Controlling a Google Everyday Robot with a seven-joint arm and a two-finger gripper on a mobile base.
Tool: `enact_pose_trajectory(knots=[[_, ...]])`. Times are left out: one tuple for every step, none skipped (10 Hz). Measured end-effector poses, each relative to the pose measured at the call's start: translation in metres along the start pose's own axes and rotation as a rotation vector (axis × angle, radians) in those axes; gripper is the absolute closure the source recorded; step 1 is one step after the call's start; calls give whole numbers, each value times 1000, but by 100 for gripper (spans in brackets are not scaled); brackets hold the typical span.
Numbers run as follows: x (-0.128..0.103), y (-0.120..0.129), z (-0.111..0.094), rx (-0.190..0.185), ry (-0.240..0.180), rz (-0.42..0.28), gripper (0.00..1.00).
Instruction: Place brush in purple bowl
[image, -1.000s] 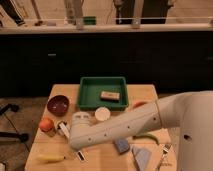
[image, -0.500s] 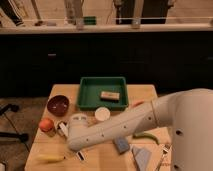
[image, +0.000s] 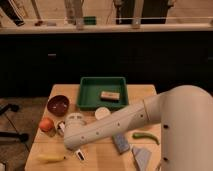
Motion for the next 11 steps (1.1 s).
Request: enact_pose_trajectory(knots=[[0,-2,3,0,6,1,45],[-1,-4,6,2,12,4,45],[-2,-5,10,1,18,3,45],[-3,-5,13,1,23,1,45],[-2,-6,18,-2,29,2,45],[0,-8,20,-3,34,4,45],[2,-9,22,-4,37,4,48],[5,-10,24,-5,37,4,59],[7,-11,24,-5,35,4,67],[9,-12,24,-5,34,4,78],[12,-13,24,-4,34,4,87]])
